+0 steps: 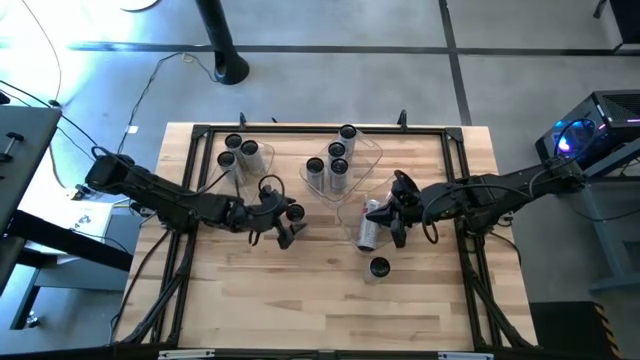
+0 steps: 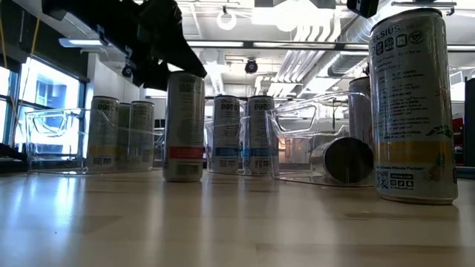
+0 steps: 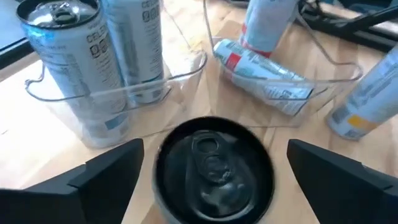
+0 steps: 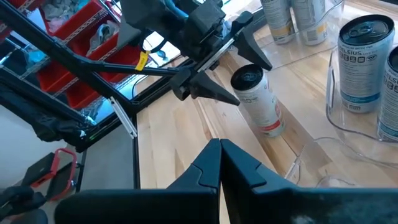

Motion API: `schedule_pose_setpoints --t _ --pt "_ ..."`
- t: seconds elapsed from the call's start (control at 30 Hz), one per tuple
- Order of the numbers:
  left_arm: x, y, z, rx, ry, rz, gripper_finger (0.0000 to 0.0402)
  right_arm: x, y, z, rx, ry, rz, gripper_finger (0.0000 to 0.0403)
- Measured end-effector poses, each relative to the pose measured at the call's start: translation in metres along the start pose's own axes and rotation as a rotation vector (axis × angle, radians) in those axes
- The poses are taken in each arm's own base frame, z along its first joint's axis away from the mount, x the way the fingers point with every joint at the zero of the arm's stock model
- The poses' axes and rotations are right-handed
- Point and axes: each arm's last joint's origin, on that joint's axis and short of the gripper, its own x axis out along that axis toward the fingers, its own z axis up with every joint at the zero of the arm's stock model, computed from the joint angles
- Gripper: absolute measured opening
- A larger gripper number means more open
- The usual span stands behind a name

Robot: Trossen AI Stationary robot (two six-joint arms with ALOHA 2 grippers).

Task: Sort soda cans
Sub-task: Adjust the white-pink soda can in the top right transparent bin

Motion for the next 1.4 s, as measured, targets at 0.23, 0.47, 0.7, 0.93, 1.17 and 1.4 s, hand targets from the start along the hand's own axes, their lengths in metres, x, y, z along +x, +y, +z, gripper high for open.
schedule_pose_setpoints --t 0.23,0.47,0.7,0.93,1.17,1.4 --pt "-0.002 -0.001 0.01 0.001 -0.016 -0.034 0.0386 0.0 0.0 0.0 0.001 -0.004 0.003 0.0" --pt "-0.018 -0.006 0.046 0.105 -0.133 -0.053 0.0387 0.0 0.0 0.001 -0.006 -0.006 0.004 0.0" --pt "0.007 -0.012 0.065 0.17 -0.096 -0.108 0.0366 0.0 0.0 0.001 -0.008 -0.007 0.003 0.0" --pt "0.05 -0.033 0.068 0.179 -0.028 -0.115 0.0261 0.0 0.0 0.001 -0.012 -0.007 0.003 0.0" --pt "0.077 -0.046 0.069 0.209 0.036 -0.09 0.002 0.0 0.0 0.001 -0.016 -0.007 0.003 0.0" --pt "0.098 -0.039 0.054 0.204 0.11 -0.014 0.0002 0.0 -0.001 0.002 -0.041 -0.043 -0.035 0.0"
